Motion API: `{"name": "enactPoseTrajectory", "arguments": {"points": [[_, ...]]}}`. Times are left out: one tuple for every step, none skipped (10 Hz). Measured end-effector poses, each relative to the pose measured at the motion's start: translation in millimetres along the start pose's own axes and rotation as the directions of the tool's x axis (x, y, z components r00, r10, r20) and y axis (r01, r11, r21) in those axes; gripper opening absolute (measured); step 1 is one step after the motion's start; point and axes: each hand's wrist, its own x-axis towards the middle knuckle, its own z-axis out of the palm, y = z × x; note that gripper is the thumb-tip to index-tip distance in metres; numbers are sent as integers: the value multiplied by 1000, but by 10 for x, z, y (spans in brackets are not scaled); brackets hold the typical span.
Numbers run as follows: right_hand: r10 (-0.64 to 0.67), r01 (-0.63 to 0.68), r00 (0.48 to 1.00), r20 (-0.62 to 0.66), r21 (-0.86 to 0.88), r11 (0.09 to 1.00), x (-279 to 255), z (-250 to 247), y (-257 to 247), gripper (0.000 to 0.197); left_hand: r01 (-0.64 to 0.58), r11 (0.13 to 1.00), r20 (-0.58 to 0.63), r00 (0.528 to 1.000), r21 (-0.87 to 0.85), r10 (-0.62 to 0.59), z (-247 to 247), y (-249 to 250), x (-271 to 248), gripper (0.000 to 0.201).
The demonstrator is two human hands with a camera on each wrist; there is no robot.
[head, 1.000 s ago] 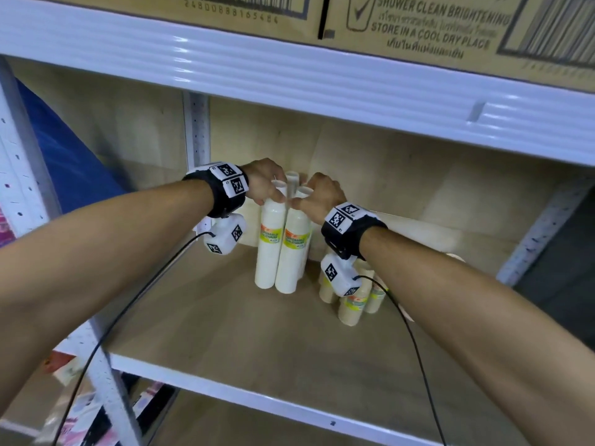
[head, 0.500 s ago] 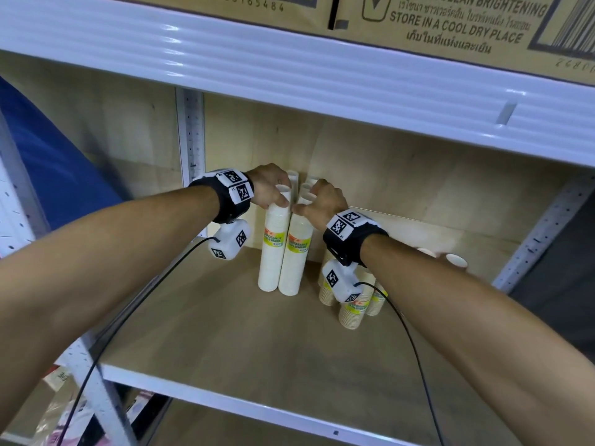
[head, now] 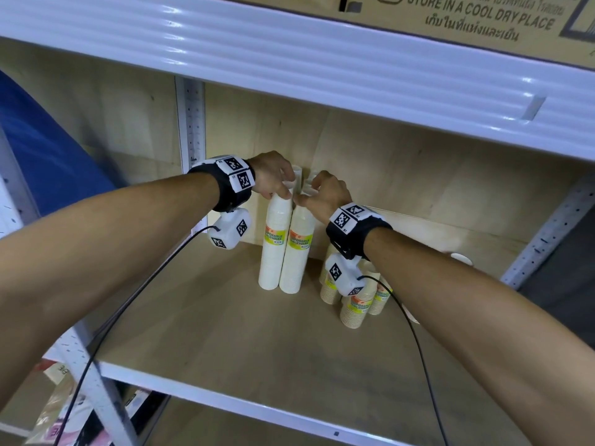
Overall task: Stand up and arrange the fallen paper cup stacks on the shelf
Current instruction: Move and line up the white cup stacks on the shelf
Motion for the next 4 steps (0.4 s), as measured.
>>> {"name": "enactPoseTrajectory", "arguments": {"points": [[-10, 10, 1000, -5, -1, 1000, 9, -39, -24, 57, 3, 1000, -1, 1000, 8, -3, -55, 23, 15, 39], [-21, 21, 1000, -5, -2, 1000, -6, -90, -75, 58, -1, 1000, 9, 1000, 6, 1, -120, 69, -19, 36], [-29, 29, 999, -30, -20, 999, -4, -127, -124, 56, 5, 1000, -6, 1000, 0, -5, -196, 126, -40, 39], [-56, 53, 992, -109, -30, 998, -2, -177, -134, 48, -15, 998, -72, 997, 65, 20, -279, 195, -97, 43]]}}
